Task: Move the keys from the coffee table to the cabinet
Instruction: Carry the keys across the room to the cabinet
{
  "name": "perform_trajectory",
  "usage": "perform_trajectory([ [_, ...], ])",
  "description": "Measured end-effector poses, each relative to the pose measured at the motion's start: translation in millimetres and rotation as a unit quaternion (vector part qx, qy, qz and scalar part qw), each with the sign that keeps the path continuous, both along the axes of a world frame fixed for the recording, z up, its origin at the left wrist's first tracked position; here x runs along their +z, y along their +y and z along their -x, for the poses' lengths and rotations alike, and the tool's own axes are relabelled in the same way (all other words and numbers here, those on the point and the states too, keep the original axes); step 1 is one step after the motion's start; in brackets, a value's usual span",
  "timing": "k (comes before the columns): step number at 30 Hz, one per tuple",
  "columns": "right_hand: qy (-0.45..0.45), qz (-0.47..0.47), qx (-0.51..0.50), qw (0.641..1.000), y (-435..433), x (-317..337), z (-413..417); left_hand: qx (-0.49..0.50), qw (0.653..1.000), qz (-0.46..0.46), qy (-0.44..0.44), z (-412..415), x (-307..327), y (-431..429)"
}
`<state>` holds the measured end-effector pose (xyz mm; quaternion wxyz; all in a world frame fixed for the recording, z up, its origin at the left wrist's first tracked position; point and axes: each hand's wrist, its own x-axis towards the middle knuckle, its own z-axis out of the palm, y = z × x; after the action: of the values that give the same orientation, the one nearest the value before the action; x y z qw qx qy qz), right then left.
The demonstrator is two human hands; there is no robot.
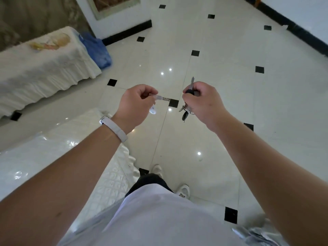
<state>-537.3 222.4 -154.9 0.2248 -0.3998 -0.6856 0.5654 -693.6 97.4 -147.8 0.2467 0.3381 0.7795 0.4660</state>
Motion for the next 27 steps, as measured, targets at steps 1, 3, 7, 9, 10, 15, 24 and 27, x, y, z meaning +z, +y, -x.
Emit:
perform_trajectory([
  [1,-0.002,0.004,0.007,1.0,4,-2,9,0.008,1.0,0.001,0.004,7,-1,1],
  [3,-0.007,0.012,0.023,1.0,13,-7,27,0.021,1.0,0.005,0.006,22,-6,6],
  [7,-0.023,0.003,0.053,0.998,33,-15,69,0.052,0.999,0.009,-0.008,62,-20,20],
  [9,-0.034,-0.001,0.059,0.998,47,-18,95,0.062,0.998,0.003,-0.02,87,-26,30],
  [10,-0.041,-0.001,0.06,0.997,54,-19,110,0.065,0.998,0.0,-0.025,101,-29,36],
  [15,-0.062,-0.002,0.071,0.996,83,-17,205,0.088,0.995,-0.008,-0.04,187,-34,61],
  [24,-0.053,-0.008,0.118,0.992,107,-6,352,0.132,0.99,-0.014,-0.043,320,-27,79],
  [27,-0.053,-0.017,0.144,0.988,112,-4,388,0.158,0.987,-0.018,-0.038,349,-24,77],
])
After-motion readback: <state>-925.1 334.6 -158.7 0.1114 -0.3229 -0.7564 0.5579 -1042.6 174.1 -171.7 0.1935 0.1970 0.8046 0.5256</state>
